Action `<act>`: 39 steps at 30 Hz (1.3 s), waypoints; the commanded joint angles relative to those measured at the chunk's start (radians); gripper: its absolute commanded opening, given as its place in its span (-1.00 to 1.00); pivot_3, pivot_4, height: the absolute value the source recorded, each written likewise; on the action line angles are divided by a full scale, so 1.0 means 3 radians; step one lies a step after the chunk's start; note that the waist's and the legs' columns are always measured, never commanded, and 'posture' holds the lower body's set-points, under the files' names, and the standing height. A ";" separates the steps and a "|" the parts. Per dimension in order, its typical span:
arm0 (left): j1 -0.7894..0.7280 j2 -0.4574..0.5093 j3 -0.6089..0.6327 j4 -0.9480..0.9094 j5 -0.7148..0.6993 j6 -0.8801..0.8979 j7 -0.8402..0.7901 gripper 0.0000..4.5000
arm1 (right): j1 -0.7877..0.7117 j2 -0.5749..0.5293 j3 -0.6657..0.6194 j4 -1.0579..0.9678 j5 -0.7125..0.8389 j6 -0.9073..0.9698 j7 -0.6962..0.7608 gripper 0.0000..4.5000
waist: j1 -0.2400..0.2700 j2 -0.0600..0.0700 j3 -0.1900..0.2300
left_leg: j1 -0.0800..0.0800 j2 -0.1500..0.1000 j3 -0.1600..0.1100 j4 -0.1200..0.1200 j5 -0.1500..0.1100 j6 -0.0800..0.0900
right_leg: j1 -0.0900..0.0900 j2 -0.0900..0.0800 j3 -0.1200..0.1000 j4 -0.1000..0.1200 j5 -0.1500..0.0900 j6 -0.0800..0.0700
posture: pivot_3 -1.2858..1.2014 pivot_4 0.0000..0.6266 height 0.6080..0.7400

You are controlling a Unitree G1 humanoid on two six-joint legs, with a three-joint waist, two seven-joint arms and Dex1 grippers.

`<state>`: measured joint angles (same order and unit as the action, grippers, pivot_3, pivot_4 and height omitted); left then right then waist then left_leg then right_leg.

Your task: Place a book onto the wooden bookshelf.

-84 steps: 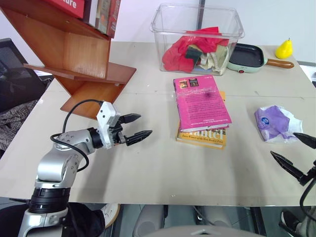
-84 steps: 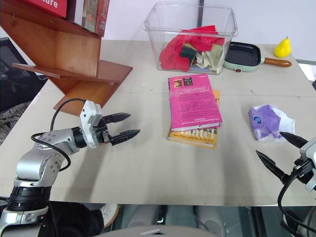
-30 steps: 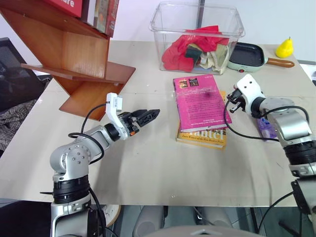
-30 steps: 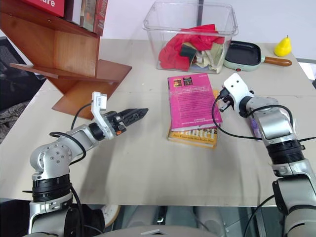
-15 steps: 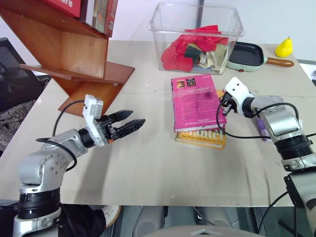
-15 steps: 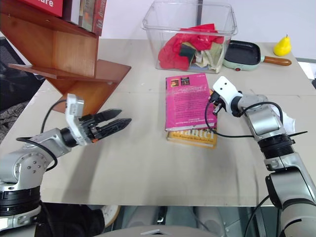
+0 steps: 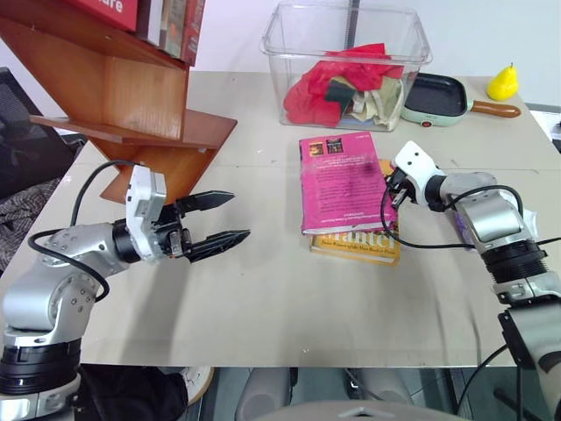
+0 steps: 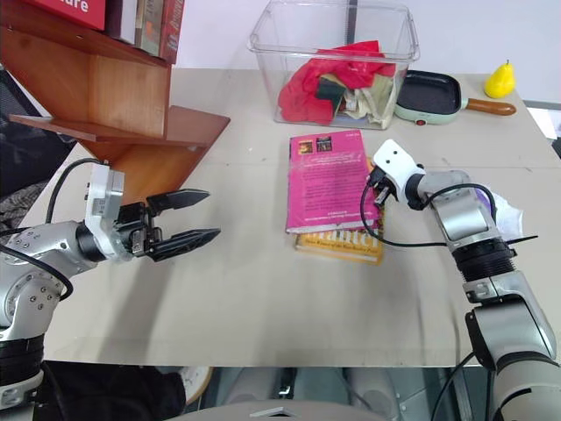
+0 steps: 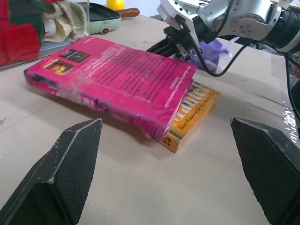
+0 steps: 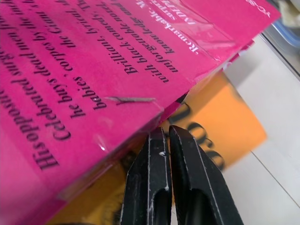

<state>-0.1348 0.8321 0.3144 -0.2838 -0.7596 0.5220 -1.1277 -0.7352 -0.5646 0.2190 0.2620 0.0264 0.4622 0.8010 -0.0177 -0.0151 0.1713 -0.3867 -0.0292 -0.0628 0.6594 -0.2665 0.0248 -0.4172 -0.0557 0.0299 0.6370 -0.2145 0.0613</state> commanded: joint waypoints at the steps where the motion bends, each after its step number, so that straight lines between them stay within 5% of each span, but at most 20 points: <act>1: -0.0003 0.0026 0.0112 -0.0006 0.0005 -0.0075 0.0009 1.00 | -0.0006 0.0003 -0.0063 -0.0168 0.0024 -0.0050 0.0044 -0.97 | 0.0002 0.0000 0.0000 | 0.0000 0.0000 0.0000 0.0000 0.0000 0.0000 | 0.0000 0.0000 0.0000 0.0000 0.0000 0.0000 | 0.03 -0.52 1.00; 12: -0.0179 -0.0149 0.0037 0.0220 -0.0143 0.0676 0.0821 1.00 | 0.0479 -0.0290 -0.0593 -0.0469 0.0305 -0.0406 0.0159 -0.97 | 0.0033 -0.0001 0.0001 | -0.0003 -0.0002 -0.0005 0.0000 -0.0001 0.0002 | 0.0000 -0.0002 -0.0004 -0.0001 0.0000 0.0001 | 0.03 -0.52 1.00; 15: -0.0391 -0.0196 0.0041 0.0299 -0.0414 0.1116 0.0974 1.00 | 0.0938 -0.0511 -0.0966 -0.0860 0.0598 -0.0457 0.0327 -0.64 | 0.0045 -0.0001 0.0001 | -0.0007 -0.0002 -0.0011 0.0001 -0.0001 0.0003 | 0.0000 -0.0003 -0.0010 -0.0003 0.0001 0.0001 | 0.03 -0.52 1.00; 20: -0.0932 -0.0186 -0.0119 0.0713 -0.0566 0.1798 0.1181 1.00 | 0.2041 -0.0768 -0.1887 -0.1919 0.1405 -0.0313 0.0776 0.36 | 0.0043 0.0001 0.0002 | -0.0009 -0.0002 -0.0019 0.0001 -0.0002 0.0004 | 0.0001 0.0000 -0.0017 -0.0001 0.0000 0.0001 | 0.03 -0.52 1.00; 24: -0.1514 -0.0279 -0.0333 0.1408 -0.0519 0.2306 0.1210 1.00 | 0.2922 -0.0779 -0.2669 -0.3042 0.2364 0.0085 0.0898 0.97 | 0.0036 0.0007 0.0006 | -0.0002 -0.0003 -0.0022 0.0003 -0.0002 0.0005 | 0.0008 0.0003 -0.0017 0.0005 -0.0001 0.0002 | 0.03 -0.52 1.00; 26: -0.1776 -0.0392 -0.0435 0.1732 -0.0475 0.2476 0.1185 1.00 | 0.3221 -0.0705 -0.2949 -0.3465 0.2777 0.0218 0.0680 0.97 | 0.0009 0.0003 0.0006 | 0.0009 -0.0002 -0.0023 0.0004 -0.0002 0.0005 | 0.0019 0.0007 -0.0017 0.0008 -0.0001 0.0002 | 0.03 -0.52 1.00; 30: -0.2339 -0.0679 -0.0564 0.2574 -0.0308 0.2752 0.1231 1.00 | 0.3692 -0.0508 -0.3158 -0.3983 0.2737 0.0110 0.0385 0.97 | 0.0011 -0.0014 0.0002 | 0.0020 -0.0001 -0.0018 0.0015 -0.0003 0.0005 | 0.0029 0.0009 -0.0014 0.0014 -0.0002 0.0004 | 0.03 -0.52 1.00; 39: -0.3140 -0.1184 -0.0445 0.4208 0.0189 0.2377 0.1099 1.00 | 0.4246 -0.0423 -0.3198 -0.4364 0.2756 -0.0163 -0.0084 0.97 | 0.0024 -0.0022 0.0005 | 0.0007 -0.0006 -0.0021 0.0025 -0.0002 0.0004 | 0.0024 0.0006 -0.0016 0.0012 -0.0002 0.0004 | 0.03 -0.52 1.00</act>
<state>-1.0450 0.4755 0.1563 0.9454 -0.7157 1.2610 -0.7694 0.5266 -0.6821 -0.7153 -1.0206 0.8408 0.4520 0.7979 -0.0106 -0.0219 0.1729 -0.3846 -0.0309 -0.0689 0.6669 -0.2672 0.0261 -0.4100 -0.0540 0.0251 0.6407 -0.2150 0.0626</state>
